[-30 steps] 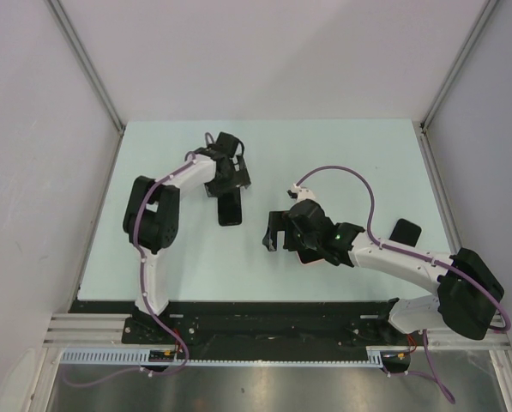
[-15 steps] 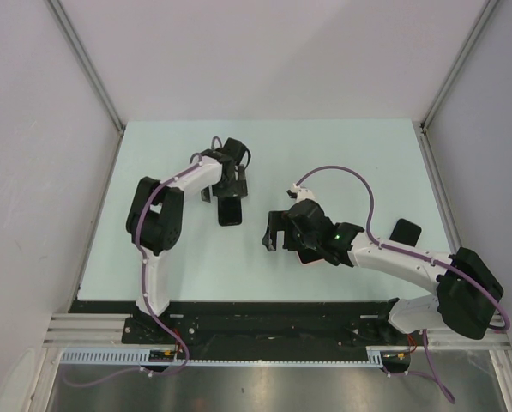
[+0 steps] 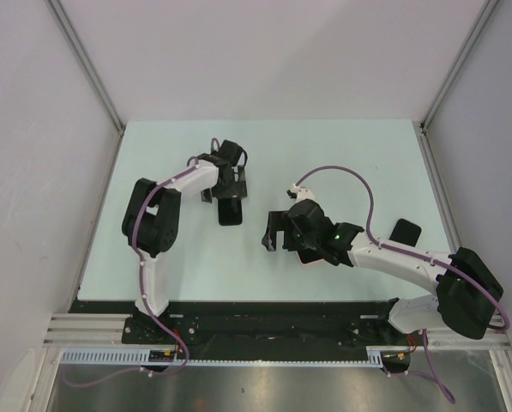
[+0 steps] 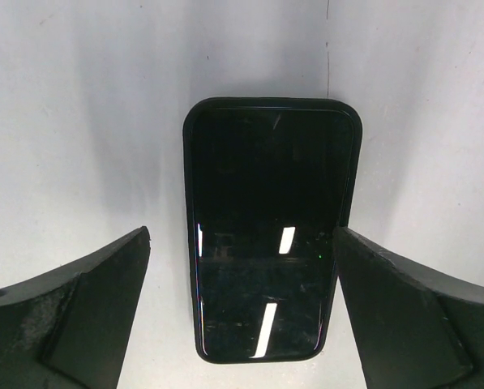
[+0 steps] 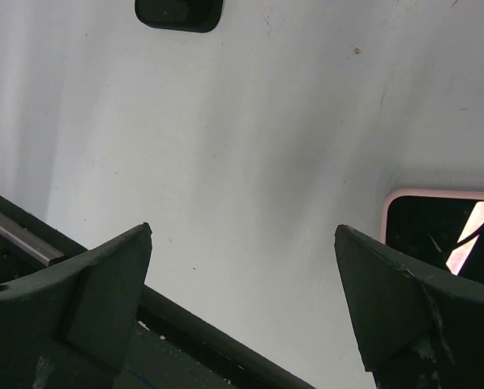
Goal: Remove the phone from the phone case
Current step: Pick up the phone at the center of the board, then remove the phone case from the phone.
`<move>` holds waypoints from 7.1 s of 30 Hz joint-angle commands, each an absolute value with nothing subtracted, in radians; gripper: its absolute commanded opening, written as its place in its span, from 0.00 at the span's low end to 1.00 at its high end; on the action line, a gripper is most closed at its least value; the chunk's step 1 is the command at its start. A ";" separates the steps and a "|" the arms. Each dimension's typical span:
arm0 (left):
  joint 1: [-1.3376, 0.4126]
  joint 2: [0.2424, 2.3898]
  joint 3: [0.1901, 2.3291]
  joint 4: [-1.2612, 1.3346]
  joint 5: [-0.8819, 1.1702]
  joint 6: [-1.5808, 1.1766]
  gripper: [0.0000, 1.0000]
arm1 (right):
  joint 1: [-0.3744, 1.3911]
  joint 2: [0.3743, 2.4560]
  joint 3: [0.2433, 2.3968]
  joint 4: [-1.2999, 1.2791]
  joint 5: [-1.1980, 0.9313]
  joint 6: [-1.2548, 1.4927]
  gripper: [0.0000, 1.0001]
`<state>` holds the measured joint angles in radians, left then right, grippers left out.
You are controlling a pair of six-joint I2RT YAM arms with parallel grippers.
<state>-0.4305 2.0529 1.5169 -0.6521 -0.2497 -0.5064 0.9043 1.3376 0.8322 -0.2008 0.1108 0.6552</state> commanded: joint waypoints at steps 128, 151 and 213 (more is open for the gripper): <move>-0.288 1.514 0.945 0.453 0.962 -0.997 0.89 | 0.494 1.778 0.752 1.523 -0.782 1.560 0.00; -0.285 1.465 0.928 0.514 0.781 -1.132 0.00 | 0.399 1.683 0.629 1.420 -0.847 1.470 0.71; -0.236 1.368 0.810 0.445 0.640 -1.401 0.00 | 0.555 1.784 0.727 1.580 -0.554 1.617 0.51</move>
